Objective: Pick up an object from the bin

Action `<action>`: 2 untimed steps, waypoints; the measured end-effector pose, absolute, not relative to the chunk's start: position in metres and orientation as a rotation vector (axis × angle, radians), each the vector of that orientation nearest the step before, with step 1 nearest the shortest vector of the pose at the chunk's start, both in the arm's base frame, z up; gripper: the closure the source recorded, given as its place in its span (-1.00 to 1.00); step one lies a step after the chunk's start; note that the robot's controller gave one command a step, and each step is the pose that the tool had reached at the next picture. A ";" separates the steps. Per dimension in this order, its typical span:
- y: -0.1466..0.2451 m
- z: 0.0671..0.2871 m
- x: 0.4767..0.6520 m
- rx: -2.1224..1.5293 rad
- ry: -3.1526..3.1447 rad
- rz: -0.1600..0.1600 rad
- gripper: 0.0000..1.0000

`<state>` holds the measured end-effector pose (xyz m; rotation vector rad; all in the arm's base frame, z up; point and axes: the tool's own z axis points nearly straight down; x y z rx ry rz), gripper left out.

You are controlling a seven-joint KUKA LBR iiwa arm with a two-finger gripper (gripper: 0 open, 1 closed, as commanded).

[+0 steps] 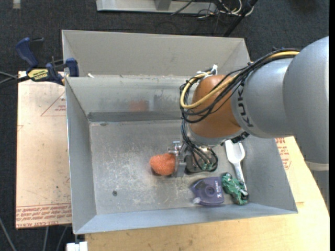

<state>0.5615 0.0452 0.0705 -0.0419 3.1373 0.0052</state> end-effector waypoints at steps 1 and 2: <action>0.045 0.070 0.562 -0.042 3.137 0.005 1.00; 0.052 0.185 0.569 -0.100 3.133 0.007 1.00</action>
Offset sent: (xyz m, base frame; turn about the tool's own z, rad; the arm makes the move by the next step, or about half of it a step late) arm 0.0066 0.0064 0.1149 -0.0391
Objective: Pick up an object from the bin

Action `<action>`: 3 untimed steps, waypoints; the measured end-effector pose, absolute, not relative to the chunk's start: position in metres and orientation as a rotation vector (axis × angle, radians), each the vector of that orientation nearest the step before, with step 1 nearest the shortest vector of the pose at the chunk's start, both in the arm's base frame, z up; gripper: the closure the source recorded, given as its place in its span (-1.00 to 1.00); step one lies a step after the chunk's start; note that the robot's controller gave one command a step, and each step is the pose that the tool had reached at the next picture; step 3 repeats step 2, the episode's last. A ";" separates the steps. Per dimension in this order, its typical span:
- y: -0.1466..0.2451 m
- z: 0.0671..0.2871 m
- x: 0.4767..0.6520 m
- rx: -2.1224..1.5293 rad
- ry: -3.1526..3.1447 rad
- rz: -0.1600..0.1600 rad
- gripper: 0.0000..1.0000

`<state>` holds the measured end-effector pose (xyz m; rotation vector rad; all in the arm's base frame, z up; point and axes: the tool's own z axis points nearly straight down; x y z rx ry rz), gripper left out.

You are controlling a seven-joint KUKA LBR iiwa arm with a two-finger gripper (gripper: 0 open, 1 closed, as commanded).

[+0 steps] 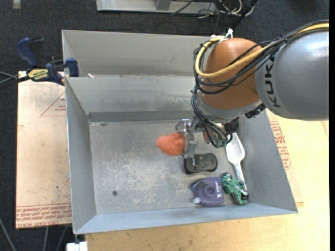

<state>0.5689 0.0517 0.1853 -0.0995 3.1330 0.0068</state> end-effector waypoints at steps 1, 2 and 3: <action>0.052 0.185 0.569 -0.100 3.133 0.007 1.00; 0.051 0.285 0.562 -0.059 3.131 0.009 1.00; 0.051 0.285 0.562 -0.059 3.131 0.009 1.00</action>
Offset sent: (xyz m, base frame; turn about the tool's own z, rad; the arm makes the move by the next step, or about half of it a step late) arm -0.0083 -0.0004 0.0995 0.0260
